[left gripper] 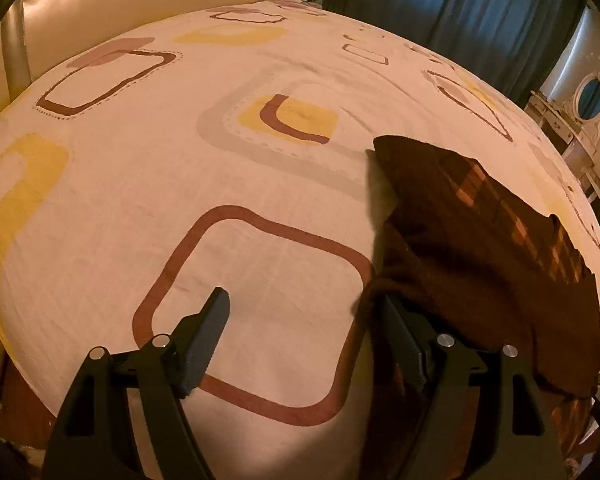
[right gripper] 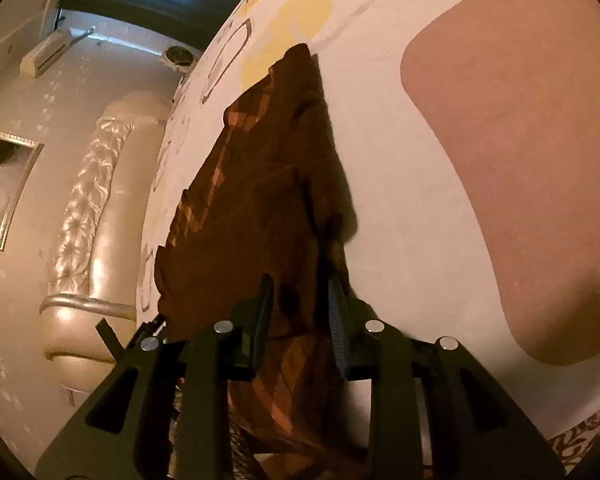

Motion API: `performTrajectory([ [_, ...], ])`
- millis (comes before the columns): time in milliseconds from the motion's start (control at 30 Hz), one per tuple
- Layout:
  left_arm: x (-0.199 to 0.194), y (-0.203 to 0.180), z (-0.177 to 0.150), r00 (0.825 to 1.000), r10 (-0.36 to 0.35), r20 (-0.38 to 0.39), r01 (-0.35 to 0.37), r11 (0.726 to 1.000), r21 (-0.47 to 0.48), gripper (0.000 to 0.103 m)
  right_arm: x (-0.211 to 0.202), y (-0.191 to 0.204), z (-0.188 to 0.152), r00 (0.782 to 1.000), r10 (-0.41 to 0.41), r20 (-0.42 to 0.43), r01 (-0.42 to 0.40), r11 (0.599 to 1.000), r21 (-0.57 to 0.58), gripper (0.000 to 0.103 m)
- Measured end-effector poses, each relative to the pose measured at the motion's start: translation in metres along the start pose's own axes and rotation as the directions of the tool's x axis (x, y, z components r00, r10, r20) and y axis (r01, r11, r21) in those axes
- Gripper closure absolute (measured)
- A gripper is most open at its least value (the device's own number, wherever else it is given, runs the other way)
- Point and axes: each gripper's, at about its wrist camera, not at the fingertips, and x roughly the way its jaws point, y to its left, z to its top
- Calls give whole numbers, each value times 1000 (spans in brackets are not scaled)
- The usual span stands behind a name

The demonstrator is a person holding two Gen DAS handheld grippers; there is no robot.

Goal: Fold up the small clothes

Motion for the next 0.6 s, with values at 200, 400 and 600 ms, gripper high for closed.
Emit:
performTrajectory([
  [200,2,1,3,1000,5,-14,-5,999,-33,27,-4,-2,1,1000,-10,-15,10,1000,8,76],
  [400,3,4,5,1000,2,-27,-4,998,-67,27,-16,-7,1,999,-33,-11,33,999,21,65],
  [600,0,13,7,999,-36,-32,32,991,-133,27,-29,-15,8,999,-27,37,25,998,52,58],
])
